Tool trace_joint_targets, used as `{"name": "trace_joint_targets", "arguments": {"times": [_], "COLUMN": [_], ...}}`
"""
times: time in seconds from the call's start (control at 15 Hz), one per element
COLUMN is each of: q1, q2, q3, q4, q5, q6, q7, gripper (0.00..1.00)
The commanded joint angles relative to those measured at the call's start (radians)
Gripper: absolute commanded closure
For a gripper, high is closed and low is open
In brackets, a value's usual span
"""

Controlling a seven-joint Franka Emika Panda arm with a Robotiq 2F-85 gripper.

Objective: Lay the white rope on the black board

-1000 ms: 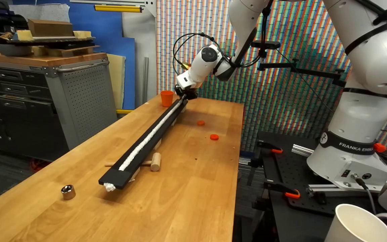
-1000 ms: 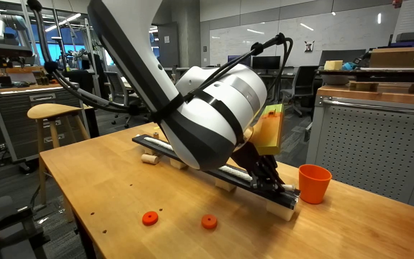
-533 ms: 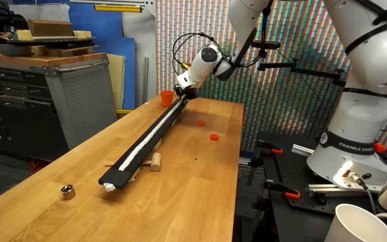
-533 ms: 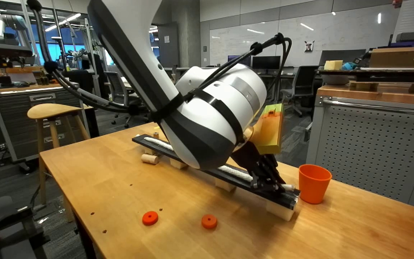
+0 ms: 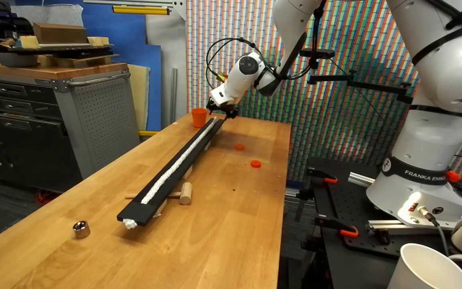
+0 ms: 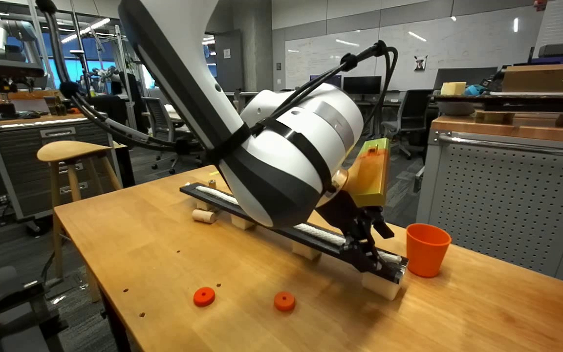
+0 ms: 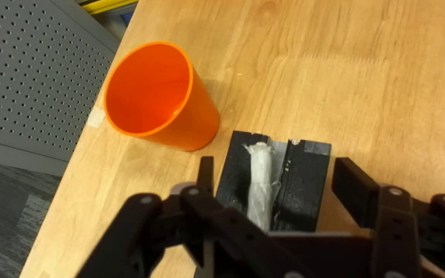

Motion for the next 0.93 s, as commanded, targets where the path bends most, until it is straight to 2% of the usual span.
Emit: {"name": "trace_joint_targets", "arguments": {"times": [0.0, 0.2, 0.33, 0.47, 0.6, 0.67, 0.8, 0.87], "q1": [0.016, 0.029, 0.033, 0.030, 0.025, 0.027, 0.029, 0.026], "q2": [-0.033, -0.047, -0.065, -0.087, -0.113, -0.141, -0.164, -0.172], "q3": [-0.008, 0.003, 0.010, 0.021, 0.028, 0.021, 0.016, 0.019], "q4": [-0.019, -0.032, -0.070, -0.126, -0.189, -0.270, -0.362, -0.389], "q5": [0.021, 0.034, 0.122, 0.226, 0.282, 0.318, 0.283, 0.199], "q6": [-0.011, 0.000, 0.050, 0.147, 0.253, 0.302, 0.383, 0.418], "q7": [-0.005, -0.003, -0.052, -0.106, -0.157, -0.214, -0.201, -0.127], "gripper": [0.00, 0.00, 0.00, 0.00, 0.00, 0.00, 0.00, 0.00]}}
